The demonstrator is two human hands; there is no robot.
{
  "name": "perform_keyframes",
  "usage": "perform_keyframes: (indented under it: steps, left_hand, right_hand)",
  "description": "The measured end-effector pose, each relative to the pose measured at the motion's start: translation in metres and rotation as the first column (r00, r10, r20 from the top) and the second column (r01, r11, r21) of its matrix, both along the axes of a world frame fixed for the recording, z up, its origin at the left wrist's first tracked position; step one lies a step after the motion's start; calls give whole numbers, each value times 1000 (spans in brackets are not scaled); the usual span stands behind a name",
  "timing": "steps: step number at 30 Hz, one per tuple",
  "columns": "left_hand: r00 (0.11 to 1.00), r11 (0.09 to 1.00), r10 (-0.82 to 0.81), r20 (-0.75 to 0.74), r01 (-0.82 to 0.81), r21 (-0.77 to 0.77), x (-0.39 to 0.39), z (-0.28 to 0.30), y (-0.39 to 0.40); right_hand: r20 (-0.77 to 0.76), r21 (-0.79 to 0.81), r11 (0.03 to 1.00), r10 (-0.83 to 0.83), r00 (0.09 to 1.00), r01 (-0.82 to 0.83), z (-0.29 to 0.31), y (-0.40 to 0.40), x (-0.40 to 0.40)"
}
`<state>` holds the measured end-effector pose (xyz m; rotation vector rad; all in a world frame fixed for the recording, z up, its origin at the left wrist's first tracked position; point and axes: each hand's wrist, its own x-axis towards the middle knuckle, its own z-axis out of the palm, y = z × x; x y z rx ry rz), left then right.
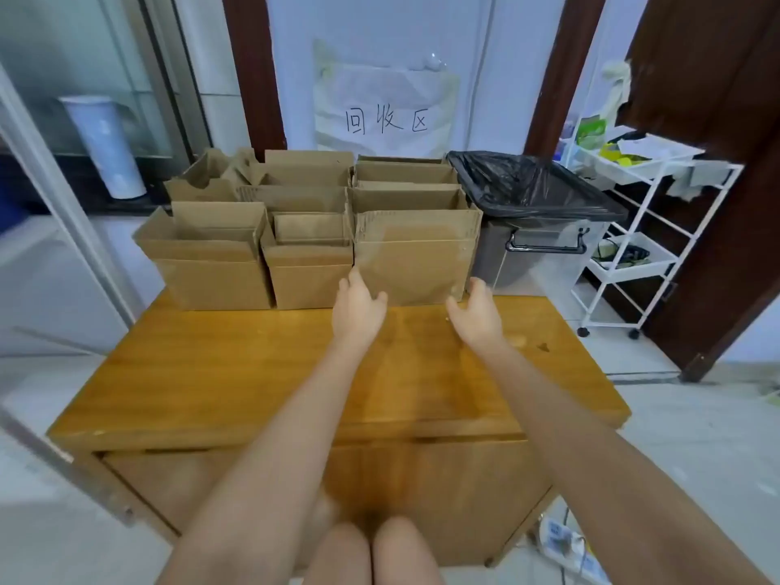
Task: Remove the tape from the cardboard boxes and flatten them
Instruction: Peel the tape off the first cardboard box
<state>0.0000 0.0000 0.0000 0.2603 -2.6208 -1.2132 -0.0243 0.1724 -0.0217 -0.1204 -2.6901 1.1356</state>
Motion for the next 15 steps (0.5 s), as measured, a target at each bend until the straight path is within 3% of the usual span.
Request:
perform_keyframes:
  steps: [8,15]
  left_hand:
    - [993,992,113,-44,-116,-57,-16,-10,6]
    - [989,990,139,-51,-140,-9,-26,-18,5]
  right_hand:
    - [-18,-28,998,-60,998,59,2,-11,-21]
    - [-64,-8,990,-142,988,142,-2,-11,-34]
